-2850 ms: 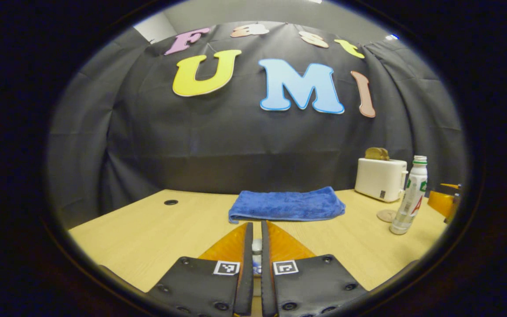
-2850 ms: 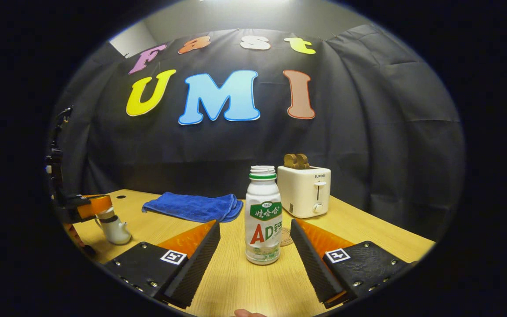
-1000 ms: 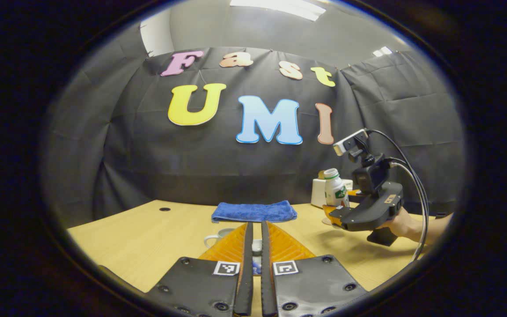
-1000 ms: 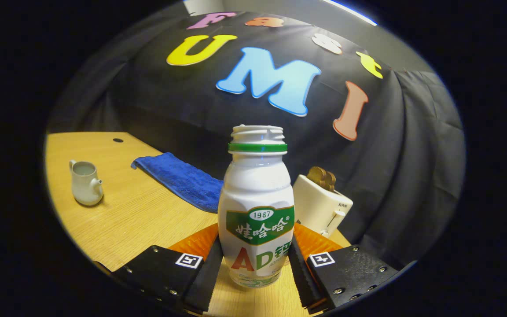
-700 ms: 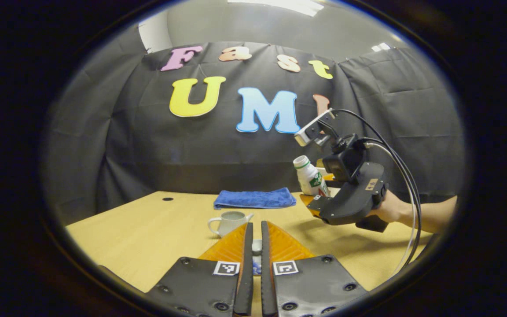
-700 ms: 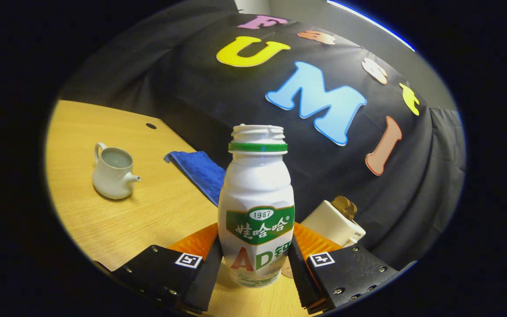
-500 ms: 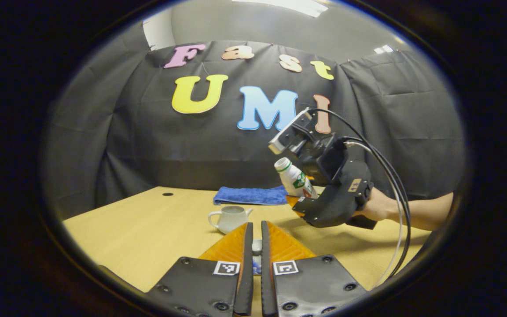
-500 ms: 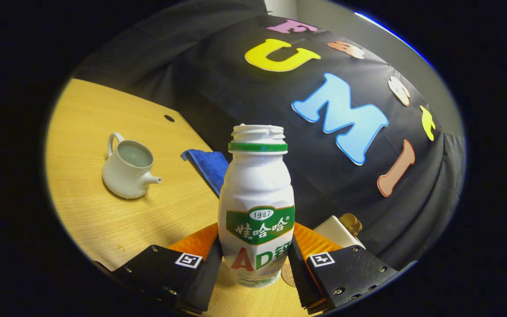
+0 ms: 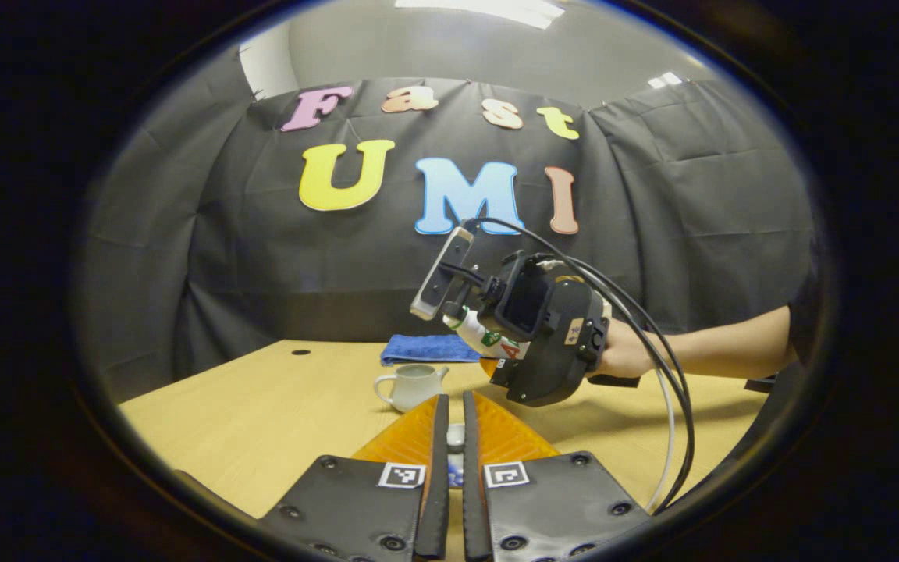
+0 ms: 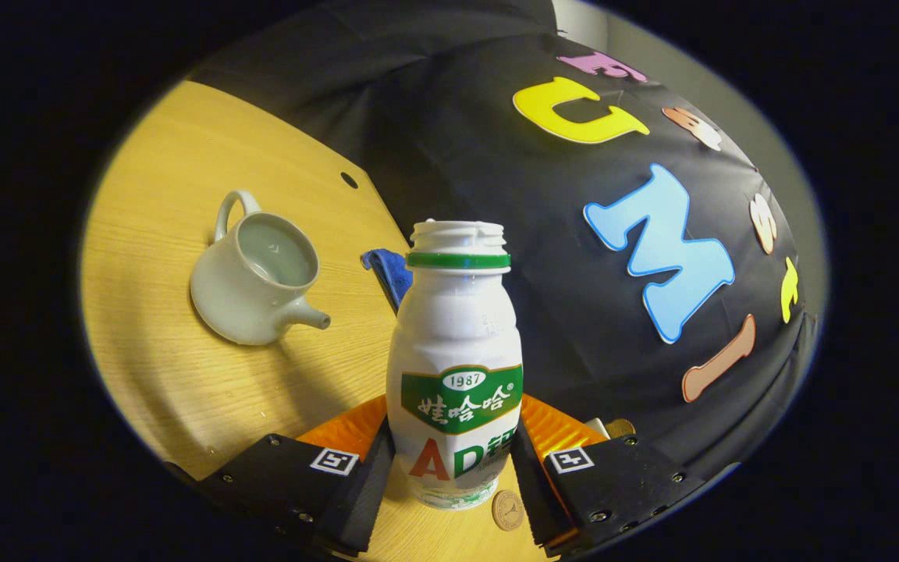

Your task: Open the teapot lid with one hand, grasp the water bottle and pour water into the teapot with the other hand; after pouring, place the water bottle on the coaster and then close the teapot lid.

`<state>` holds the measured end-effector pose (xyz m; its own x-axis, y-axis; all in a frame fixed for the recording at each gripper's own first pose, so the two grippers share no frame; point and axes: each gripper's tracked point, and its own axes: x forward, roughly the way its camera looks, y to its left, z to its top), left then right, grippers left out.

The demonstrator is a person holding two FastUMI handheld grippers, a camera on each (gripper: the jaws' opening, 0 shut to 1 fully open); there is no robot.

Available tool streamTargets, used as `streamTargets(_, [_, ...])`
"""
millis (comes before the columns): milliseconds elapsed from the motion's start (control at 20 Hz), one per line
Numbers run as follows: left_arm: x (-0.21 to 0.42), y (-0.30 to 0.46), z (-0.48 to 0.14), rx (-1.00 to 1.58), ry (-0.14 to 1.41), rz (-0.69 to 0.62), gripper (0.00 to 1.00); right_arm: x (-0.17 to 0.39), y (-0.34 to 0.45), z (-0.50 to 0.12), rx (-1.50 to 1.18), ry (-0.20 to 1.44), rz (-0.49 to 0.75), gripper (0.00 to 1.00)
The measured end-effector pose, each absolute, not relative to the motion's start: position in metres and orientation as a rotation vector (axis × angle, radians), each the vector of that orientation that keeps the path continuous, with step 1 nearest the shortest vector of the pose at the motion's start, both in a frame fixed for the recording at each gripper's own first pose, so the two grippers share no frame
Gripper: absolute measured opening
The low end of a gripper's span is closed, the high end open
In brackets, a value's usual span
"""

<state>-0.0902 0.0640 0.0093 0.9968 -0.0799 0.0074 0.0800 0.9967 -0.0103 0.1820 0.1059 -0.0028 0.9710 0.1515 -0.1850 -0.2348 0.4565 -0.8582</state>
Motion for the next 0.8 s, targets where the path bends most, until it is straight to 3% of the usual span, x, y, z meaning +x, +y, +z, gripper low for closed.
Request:
streamTargets(150, [-0.091, 0.067, 0.007, -0.010, -0.004, -0.071, 0.18, 0.186, 0.110, -0.009, -1.154, 0.090, 0.253, 0.72])
streamTargets(200, [-0.092, 0.068, 0.006, -0.013, -0.003, -0.069, 0.14, 0.188, 0.112, -0.011, -1.181, 0.087, 0.255, 0.72])
streamTargets(250, [-0.092, 0.070, 0.005, -0.014, -0.002, -0.066, 0.18, 0.189, 0.115, -0.010, -1.211, 0.074, 0.256, 0.72])
streamTargets(400, [-0.091, 0.074, 0.003, -0.017, 0.001, -0.057, 0.18, 0.186, 0.122, -0.001, -1.315, 0.026, 0.254, 0.72])
streamTargets(450, [-0.091, 0.076, 0.004, -0.020, 0.001, -0.055, 0.14, 0.186, 0.123, 0.000, -1.349, 0.011, 0.252, 0.72])
streamTargets(600, [-0.093, 0.078, 0.002, -0.020, 0.000, -0.049, 0.18, 0.187, 0.124, 0.001, -1.422, -0.015, 0.242, 0.72])
streamTargets(650, [-0.094, 0.078, 0.002, -0.023, 0.000, -0.049, 0.13, 0.188, 0.122, 0.001, -1.436, -0.018, 0.239, 0.72])
streamTargets(700, [-0.094, 0.079, 0.002, -0.025, -0.001, -0.048, 0.18, 0.188, 0.122, 0.000, -1.452, -0.019, 0.238, 0.72])
streamTargets(800, [-0.094, 0.080, 0.003, -0.022, -0.001, -0.047, 0.18, 0.190, 0.122, 0.003, -1.491, -0.022, 0.236, 0.72])
